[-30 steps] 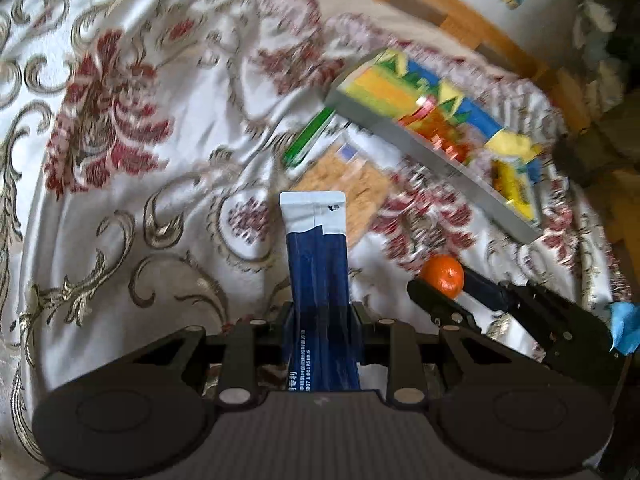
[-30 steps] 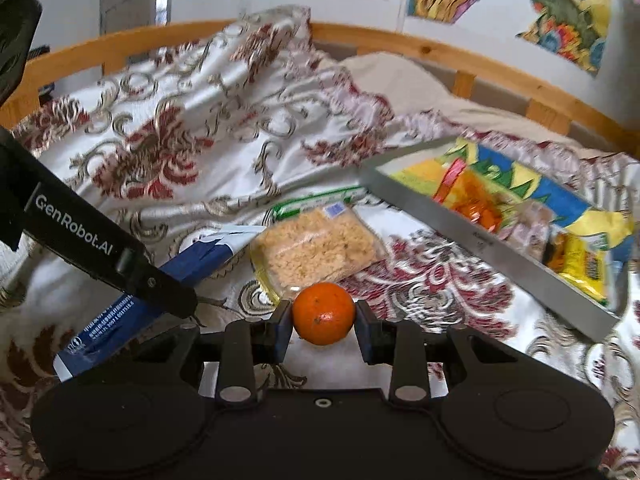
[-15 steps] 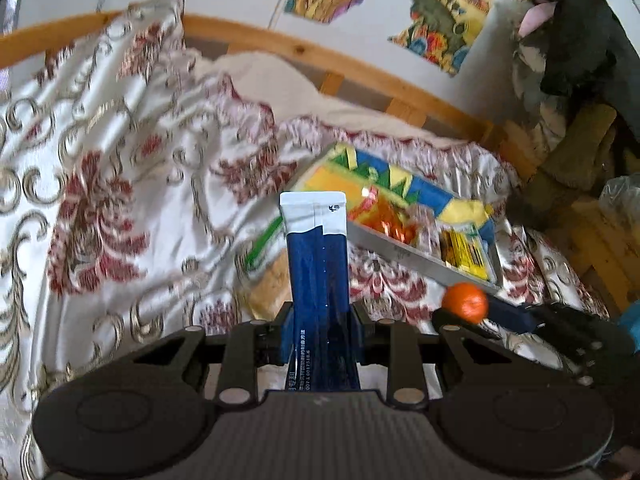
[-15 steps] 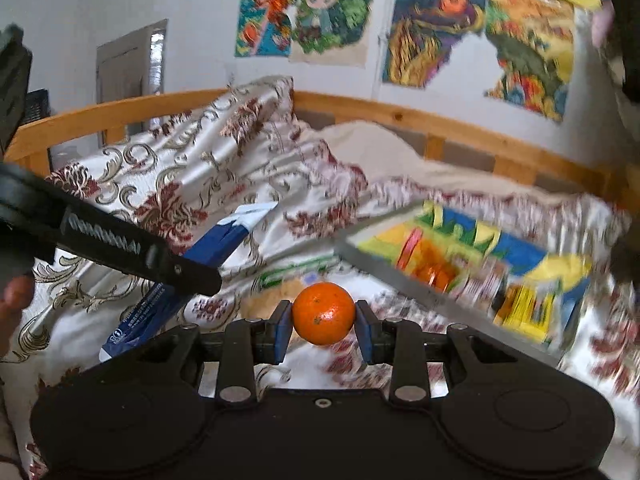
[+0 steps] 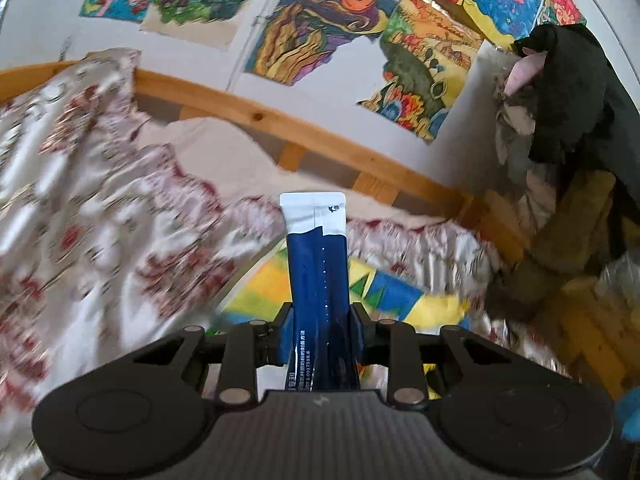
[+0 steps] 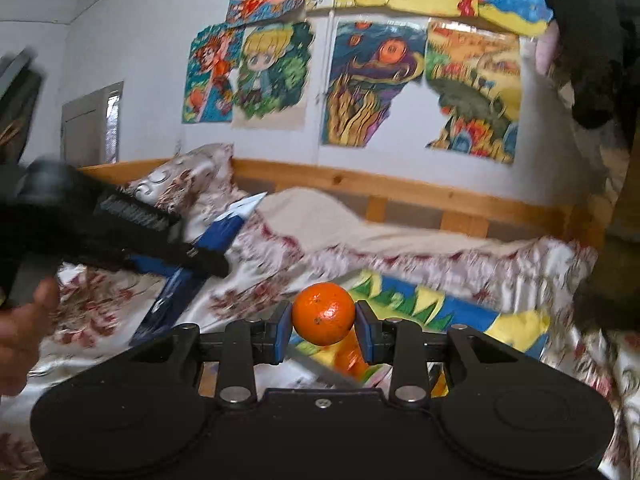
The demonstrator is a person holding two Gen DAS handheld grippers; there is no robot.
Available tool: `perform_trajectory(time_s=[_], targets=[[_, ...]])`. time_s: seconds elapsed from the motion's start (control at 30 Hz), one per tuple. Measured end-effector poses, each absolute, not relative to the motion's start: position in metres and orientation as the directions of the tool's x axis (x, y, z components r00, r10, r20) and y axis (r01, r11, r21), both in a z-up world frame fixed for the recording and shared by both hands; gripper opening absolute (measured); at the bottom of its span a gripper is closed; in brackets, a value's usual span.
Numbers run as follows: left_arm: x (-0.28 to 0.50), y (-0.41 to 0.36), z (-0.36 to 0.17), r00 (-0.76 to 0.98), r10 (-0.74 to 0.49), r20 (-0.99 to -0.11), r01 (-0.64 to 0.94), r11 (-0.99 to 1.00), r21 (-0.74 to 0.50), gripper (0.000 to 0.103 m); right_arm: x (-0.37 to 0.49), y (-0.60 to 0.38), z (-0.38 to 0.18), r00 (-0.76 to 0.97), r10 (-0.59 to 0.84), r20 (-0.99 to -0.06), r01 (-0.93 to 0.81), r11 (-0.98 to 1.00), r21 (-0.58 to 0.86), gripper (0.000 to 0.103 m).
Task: Organize snacks
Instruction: 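Carry blue packet and orange over the dinosaur tray with both tools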
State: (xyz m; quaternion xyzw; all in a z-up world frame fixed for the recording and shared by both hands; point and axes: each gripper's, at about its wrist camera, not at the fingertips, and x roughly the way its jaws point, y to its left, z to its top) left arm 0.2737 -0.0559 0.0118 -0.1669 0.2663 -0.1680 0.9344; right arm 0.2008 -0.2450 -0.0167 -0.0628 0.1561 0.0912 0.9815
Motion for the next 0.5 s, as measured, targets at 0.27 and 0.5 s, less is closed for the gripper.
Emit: perform_trajectory(time_s=[0.27,0.5], targets=[[0.350,-0.113,0.000,0.782,-0.404,-0.475,0.246,0.900,-0.361,0.032,0.257,-0.280,-0.040,0.941,-0.007,-0.338,-0.048,0.987,-0.153,0.036],[0.400,-0.145,-0.016,0.747,-0.401,-0.531,0.236,0.906,-0.352,0.032,0.298,-0.307,-0.059,0.914,-0.092,-0.395,0.059,0.994,-0.096,0.036]])
